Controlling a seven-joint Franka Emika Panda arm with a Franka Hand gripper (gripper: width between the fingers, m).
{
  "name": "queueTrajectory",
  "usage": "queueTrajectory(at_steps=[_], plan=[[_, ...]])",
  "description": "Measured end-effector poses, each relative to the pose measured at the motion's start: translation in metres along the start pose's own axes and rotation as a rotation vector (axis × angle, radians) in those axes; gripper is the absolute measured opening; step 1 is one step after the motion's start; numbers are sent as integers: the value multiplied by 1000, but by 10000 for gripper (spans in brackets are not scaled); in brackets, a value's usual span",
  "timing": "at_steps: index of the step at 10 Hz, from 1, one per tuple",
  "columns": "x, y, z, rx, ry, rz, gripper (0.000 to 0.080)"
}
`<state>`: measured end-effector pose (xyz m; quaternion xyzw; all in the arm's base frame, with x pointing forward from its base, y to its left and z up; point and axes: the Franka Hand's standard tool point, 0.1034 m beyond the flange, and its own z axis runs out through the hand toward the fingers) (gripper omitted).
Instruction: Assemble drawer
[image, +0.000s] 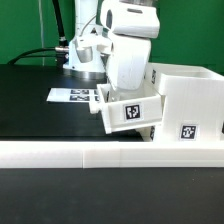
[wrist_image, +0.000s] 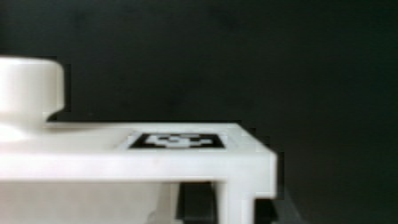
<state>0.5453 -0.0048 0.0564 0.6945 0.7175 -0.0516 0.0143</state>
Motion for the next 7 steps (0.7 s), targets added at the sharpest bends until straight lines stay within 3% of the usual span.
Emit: queueTrajectory(at_steps=[2,5,7], plan=[[-1,1,0,-7,0,-20,47],[4,8,-5,-59,12,-87,47],[11,9,-6,-66,16,-91,47]])
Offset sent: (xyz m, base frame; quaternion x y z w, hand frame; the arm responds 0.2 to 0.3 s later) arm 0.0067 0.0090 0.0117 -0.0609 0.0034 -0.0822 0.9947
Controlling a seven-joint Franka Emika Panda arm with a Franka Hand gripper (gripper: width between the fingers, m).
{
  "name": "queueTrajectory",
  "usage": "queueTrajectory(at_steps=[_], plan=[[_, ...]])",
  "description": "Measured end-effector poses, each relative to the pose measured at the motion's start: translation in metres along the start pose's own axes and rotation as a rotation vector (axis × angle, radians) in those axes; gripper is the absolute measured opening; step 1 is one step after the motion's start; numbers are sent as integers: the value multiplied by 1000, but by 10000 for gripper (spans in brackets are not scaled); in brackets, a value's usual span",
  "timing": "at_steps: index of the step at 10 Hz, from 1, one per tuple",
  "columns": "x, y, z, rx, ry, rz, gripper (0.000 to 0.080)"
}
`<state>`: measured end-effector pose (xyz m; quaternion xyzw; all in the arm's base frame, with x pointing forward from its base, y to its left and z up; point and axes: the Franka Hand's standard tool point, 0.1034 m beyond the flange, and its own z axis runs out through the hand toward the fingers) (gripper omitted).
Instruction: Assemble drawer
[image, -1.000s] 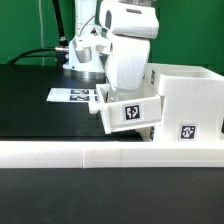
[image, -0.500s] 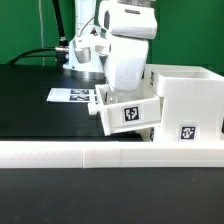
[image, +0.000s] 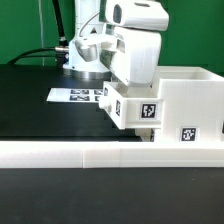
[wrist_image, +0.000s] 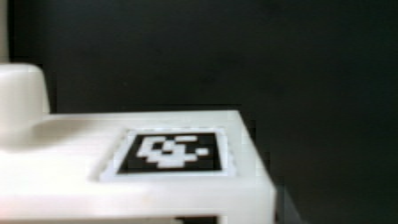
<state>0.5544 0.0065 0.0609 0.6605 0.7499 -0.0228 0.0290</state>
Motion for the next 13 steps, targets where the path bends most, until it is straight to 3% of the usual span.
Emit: queueTrajectory(at_steps=[6,7,9,10,13], plan=[[6,-3,4,27,12,85,47],[5,-3,4,30,12,85,121],[4,-2,-2,27,8,85,395],[6,0,-6,20,7,83,583],[6,4,-27,22,-10,78,635]])
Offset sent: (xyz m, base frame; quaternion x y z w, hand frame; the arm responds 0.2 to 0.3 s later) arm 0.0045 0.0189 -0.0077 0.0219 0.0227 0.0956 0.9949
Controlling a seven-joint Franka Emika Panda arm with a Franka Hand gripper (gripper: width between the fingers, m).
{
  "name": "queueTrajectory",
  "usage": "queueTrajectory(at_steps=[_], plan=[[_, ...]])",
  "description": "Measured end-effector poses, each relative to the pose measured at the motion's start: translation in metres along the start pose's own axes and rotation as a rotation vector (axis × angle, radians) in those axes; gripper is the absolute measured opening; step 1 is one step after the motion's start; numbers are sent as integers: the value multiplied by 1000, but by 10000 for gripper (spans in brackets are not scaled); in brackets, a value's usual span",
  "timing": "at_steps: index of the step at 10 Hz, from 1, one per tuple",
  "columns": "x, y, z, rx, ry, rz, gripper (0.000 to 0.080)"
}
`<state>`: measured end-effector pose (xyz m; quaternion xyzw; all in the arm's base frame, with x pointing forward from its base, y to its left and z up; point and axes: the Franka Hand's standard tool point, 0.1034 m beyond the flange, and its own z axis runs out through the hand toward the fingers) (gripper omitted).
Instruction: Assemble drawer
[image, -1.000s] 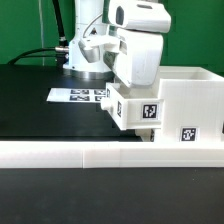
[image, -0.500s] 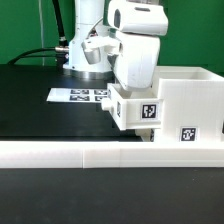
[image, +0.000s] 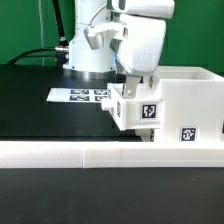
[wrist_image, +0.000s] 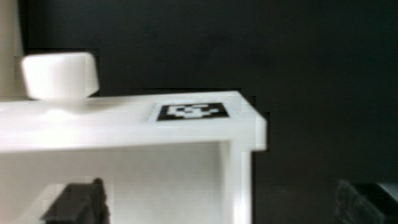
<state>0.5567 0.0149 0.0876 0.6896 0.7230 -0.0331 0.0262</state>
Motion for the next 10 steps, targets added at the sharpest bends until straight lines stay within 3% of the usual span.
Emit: queueTrajectory(at_steps=[3,5,8,10], plan=[[-17,9,-20,6,-26,-14,649],[-40,0,-10,28,-30,-26,649],[-39,1,-10,27,-26,-32,649],[-41,7,0,36,-17,-72,649]])
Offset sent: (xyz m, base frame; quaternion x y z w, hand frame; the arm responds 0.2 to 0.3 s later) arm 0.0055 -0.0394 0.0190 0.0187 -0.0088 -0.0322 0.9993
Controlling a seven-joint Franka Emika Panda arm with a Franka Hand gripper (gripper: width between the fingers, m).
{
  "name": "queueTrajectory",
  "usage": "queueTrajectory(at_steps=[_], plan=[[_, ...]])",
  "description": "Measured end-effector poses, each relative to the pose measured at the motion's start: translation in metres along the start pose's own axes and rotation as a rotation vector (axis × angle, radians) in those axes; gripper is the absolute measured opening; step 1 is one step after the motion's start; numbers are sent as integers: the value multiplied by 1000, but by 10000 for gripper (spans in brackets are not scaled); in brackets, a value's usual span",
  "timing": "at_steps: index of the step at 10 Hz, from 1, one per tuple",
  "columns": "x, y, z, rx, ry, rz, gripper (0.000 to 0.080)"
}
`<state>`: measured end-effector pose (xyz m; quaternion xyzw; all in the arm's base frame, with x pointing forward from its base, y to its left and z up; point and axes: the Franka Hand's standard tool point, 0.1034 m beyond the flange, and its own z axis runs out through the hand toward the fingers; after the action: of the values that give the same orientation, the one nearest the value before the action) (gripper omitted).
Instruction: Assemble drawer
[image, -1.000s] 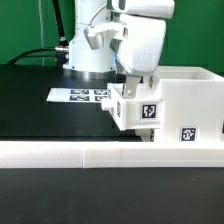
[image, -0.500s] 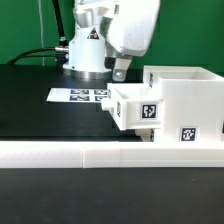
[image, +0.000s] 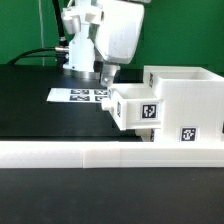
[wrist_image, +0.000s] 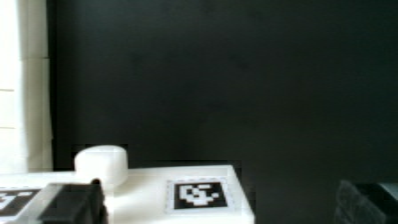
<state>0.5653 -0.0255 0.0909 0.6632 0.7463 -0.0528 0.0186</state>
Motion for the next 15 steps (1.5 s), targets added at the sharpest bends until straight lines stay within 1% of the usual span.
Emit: queueTrajectory(at_steps=[1,2,3,4,6,7,8,9,11,15], plan=[[-7,7,4,-3,74,-46,649],[-19,11,6,-12,159,-40,649],[-26,14,10,-12,220,-37,649],[-29,15,17,-3,275,-34,649],[-38,15,29,25,430,-19,649],[-35,20,31,32,439,2,649],[-23,25,31,35,447,4,649],[-15,28,28,34,452,4,649],[-6,31,25,32,457,8,649],[-8,30,26,35,457,14,649]])
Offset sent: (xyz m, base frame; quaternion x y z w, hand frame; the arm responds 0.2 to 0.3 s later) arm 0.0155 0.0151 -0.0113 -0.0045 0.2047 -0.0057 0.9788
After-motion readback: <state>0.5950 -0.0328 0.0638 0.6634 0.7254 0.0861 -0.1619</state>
